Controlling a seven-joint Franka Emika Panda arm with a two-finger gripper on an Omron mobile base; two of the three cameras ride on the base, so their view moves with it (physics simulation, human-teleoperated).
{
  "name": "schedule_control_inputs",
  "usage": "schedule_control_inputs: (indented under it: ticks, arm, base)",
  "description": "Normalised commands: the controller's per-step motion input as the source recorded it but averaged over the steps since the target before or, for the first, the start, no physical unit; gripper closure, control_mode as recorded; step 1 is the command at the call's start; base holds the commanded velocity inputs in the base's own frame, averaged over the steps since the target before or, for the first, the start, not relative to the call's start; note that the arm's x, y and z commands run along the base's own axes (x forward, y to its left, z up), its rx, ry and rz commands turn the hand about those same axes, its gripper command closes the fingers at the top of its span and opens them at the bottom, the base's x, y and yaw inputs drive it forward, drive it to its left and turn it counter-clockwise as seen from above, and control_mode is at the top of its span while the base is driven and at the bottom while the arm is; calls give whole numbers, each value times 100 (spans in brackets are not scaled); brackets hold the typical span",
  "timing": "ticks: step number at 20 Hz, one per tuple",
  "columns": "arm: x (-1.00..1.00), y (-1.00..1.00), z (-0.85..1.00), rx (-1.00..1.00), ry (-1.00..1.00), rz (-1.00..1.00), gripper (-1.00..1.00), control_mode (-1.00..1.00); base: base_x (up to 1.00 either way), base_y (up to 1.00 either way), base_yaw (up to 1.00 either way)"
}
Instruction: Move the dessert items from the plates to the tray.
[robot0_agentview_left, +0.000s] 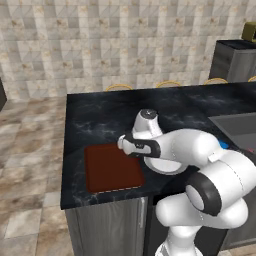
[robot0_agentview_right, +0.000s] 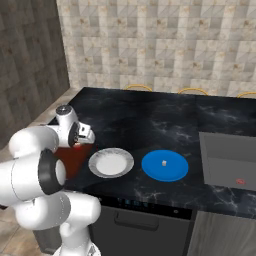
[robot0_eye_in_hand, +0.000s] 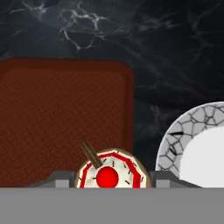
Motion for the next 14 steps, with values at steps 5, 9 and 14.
schedule_control_inputs:
  ticks: [5, 9, 14]
  arm:
    - [-4, 23, -9, 8, -6, 0, 100, -100]
    - [0, 19, -15, 10, -2, 0, 100, -100]
    - [0, 36, -4, 2, 0, 0, 100, -100]
  base:
    - [0, 0, 0]
    - [0, 0, 0]
    - [0, 0, 0]
